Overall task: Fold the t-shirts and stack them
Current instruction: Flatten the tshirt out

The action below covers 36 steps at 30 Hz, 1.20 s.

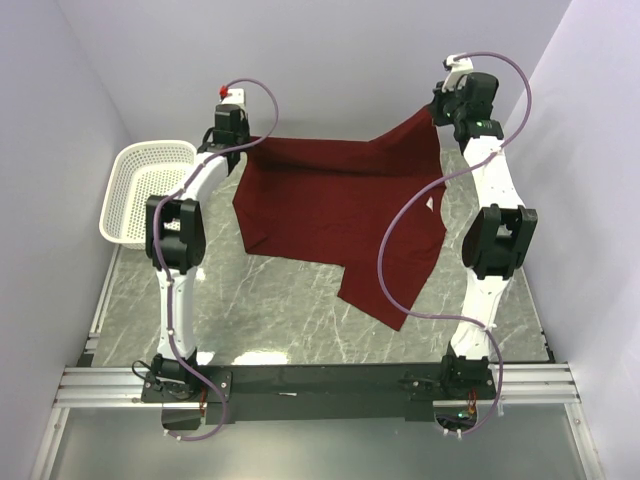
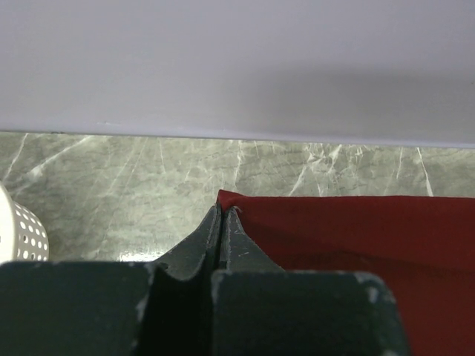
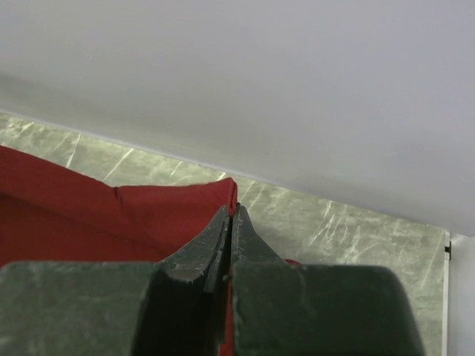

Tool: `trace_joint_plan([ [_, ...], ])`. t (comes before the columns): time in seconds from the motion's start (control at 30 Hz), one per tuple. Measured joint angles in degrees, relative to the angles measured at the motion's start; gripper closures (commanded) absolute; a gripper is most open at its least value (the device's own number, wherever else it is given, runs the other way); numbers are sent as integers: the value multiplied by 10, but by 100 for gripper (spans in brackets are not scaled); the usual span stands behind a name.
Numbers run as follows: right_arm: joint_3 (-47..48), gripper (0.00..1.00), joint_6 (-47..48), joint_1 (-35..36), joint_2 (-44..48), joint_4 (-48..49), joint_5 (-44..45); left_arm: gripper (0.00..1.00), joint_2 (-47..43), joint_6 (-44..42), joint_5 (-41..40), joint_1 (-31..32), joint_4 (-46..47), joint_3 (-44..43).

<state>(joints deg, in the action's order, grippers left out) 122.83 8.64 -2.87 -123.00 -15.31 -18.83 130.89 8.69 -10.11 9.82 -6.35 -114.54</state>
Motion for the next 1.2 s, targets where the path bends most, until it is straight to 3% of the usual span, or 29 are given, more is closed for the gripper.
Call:
trace_joint_plan([
  [0.2,-20,100,14,0,4,7,-5,100,-1,0,9,0,6,9],
  [0.3,-103,100,36,-2,48,16,-29,100,-42,0,15,0,37,90],
  [0.43,-257,100,61,-2,180,-9,-71,100,-171,0,23,0,59,258],
  [0.57,-290,100,64,-2,353,-50,-117,100,-386,5,21,0,81,394],
  [0.67,-200,100,58,-2,447,-84,-149,100,-557,10,9,0,99,422],
  [0.77,-37,100,44,-2,488,-109,-171,100,-707,15,-7,0,131,410],
  [0.87,132,100,25,-3,490,-137,-179,99,-786,17,-22,0,142,370],
  [1.03,269,100,-54,-86,522,-117,-214,99,-829,28,-33,0,149,299],
  [1.2,287,100,-98,-116,535,-96,-245,100,-813,32,-26,0,130,265],
])
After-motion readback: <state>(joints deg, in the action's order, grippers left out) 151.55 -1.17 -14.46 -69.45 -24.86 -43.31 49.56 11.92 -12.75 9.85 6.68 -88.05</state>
